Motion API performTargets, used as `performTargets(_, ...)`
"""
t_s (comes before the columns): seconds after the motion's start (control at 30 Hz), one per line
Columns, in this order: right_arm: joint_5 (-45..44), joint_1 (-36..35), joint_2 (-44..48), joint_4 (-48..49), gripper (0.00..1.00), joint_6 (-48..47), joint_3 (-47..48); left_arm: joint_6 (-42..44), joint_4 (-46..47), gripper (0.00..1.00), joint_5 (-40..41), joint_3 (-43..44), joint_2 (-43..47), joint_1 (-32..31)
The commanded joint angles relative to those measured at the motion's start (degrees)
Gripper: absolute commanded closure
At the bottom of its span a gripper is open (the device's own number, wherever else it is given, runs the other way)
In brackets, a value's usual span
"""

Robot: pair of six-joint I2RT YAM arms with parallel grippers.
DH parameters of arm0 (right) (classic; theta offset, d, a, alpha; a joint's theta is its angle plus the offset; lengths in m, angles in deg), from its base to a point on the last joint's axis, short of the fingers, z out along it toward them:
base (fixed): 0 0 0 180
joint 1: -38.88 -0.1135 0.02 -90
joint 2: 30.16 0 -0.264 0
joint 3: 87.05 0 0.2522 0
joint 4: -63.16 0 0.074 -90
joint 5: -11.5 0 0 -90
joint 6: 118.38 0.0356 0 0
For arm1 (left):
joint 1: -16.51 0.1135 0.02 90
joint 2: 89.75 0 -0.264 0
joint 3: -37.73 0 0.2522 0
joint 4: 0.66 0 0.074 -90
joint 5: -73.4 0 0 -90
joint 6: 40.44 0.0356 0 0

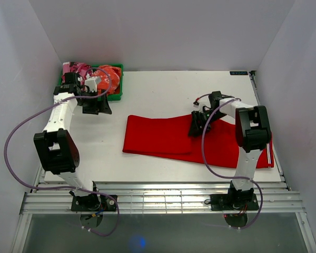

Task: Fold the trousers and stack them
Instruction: Fold the trousers

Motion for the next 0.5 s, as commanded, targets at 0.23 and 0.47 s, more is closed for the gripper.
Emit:
performTargets(0.23,5.91,-1.75,-3.63,-1.39,0.65,-0.84,2.57,0.15,-0.02,0.10,1.97,-0.34,-0.37,-0.04)
performTargets(0.47,10.91,-1.84,0.75,-2.98,0.92,-1.10,1.25,0.24,0.51,0.10,2.76,-0.25,-1.25,0.05)
